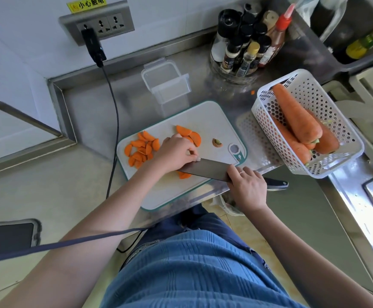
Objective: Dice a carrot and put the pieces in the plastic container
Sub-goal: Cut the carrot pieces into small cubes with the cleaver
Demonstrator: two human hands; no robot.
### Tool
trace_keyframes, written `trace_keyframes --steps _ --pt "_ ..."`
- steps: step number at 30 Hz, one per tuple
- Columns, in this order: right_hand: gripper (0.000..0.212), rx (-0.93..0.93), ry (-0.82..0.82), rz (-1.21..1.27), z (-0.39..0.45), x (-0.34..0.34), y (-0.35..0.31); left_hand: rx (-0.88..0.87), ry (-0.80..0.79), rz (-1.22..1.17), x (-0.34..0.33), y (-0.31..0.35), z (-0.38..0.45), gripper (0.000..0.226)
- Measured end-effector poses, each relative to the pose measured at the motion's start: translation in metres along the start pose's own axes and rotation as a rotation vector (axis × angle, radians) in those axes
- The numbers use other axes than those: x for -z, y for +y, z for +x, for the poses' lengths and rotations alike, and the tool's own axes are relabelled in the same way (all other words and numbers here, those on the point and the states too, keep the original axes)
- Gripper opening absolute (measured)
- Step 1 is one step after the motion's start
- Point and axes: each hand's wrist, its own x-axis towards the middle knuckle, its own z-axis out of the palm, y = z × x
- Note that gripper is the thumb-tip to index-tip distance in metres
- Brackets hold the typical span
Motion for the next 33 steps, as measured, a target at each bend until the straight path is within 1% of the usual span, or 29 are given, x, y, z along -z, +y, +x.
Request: trace_keyframes --steps 3,5,6,7,9,10,11,13,15,19,21,22,24,25,26,27,29,31,33 --pt "0.041 -0.009 -0.026 -0.006 -0.004 0.001 0.001 0.025 0.065 -0.134 -0.004 -0.006 0.001 0.009" --pt "0.041 -0.015 -0.038 -0.002 -0.007 0.000 0.003 0.044 0.097 -0.195 -0.003 -0.008 0.000 0.009" --pt "0.039 -0.018 -0.041 -0.001 -0.008 -0.001 0.005 0.047 0.140 -0.223 -0.003 -0.009 -0.001 0.009" --pt "0.036 -0.022 -0.047 0.001 -0.010 -0.001 0.006 0.042 0.216 -0.250 -0.002 -0.011 -0.002 0.008" --pt "0.025 -0.058 -0.051 0.029 -0.014 -0.002 0.010 0.024 0.359 -0.273 0.002 -0.016 -0.004 0.007" --pt "0.019 -0.103 -0.051 0.053 -0.017 -0.001 0.012 0.013 0.369 -0.274 0.002 -0.019 -0.006 0.007" --pt "0.018 -0.165 -0.055 0.080 -0.019 0.001 0.014 0.002 0.343 -0.274 0.000 -0.022 -0.009 0.008" --pt "0.027 -0.268 -0.086 0.113 -0.025 0.004 0.018 0.007 0.272 -0.289 -0.007 -0.026 -0.016 0.010" --pt "0.031 -0.306 -0.125 0.103 -0.031 0.005 0.019 0.028 0.222 -0.287 -0.015 -0.027 -0.018 0.012" --pt "0.023 -0.433 -0.167 0.136 -0.035 0.004 0.017 0.060 0.113 -0.263 -0.031 -0.030 -0.018 0.014" --pt "0.023 -0.498 -0.156 0.154 -0.033 0.005 0.015 0.053 0.097 -0.248 -0.034 -0.032 -0.018 0.015" --pt "0.023 -0.527 -0.147 0.164 -0.031 0.006 0.015 0.029 0.123 -0.208 -0.035 -0.033 -0.017 0.017" --pt "0.022 -0.573 -0.143 0.187 -0.028 0.006 0.014 -0.077 0.211 -0.075 -0.034 -0.036 -0.011 0.025" --pt "0.022 -0.590 -0.148 0.195 -0.026 0.006 0.014 -0.152 0.242 -0.005 -0.032 -0.038 -0.004 0.033" --pt "0.021 -0.602 -0.155 0.200 -0.025 0.006 0.014 -0.215 0.241 0.073 -0.031 -0.042 0.004 0.043" --pt "0.021 -0.612 -0.162 0.203 -0.025 0.007 0.014 -0.245 0.199 0.167 -0.029 -0.045 0.012 0.054" --pt "0.021 -0.628 -0.181 0.211 -0.024 0.008 0.012 -0.198 0.048 0.347 -0.025 -0.050 0.029 0.070" --pt "0.022 -0.637 -0.199 0.222 -0.026 0.008 0.011 -0.149 -0.089 0.432 -0.022 -0.058 0.043 0.071" --pt "0.025 -0.646 -0.202 0.235 -0.027 0.008 0.009 -0.199 -0.102 0.428 -0.023 -0.062 0.052 0.066"
